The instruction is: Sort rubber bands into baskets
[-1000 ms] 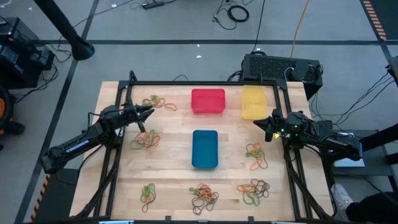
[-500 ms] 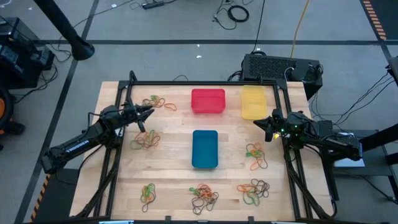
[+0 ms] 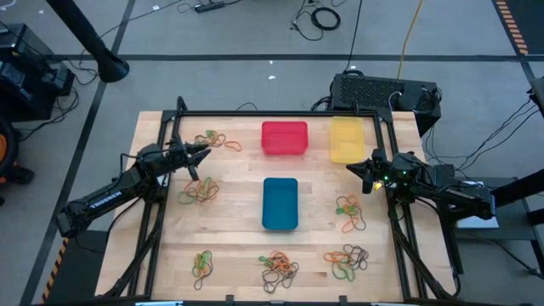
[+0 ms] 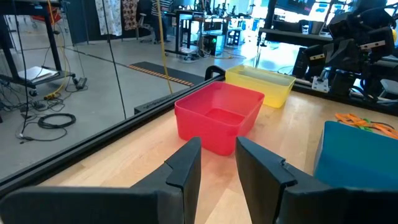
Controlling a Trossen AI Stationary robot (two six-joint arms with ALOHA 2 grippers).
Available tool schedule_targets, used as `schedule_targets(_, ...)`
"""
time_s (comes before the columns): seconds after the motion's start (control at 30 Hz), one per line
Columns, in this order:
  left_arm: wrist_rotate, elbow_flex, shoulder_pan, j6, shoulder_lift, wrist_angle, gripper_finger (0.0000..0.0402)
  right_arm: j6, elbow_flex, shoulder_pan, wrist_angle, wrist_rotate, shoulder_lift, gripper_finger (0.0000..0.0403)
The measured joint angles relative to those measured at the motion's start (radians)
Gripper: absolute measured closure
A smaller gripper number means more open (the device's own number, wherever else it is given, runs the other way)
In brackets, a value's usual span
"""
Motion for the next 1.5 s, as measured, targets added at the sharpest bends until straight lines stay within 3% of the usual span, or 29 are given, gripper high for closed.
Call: schedule_targets(1.5, 0.000, 0.000, 0.000, 0.000, 0.000, 0.000, 0.0295, 0.033, 0.000, 0.000, 0.017, 0.005, 0.000, 0.0403)
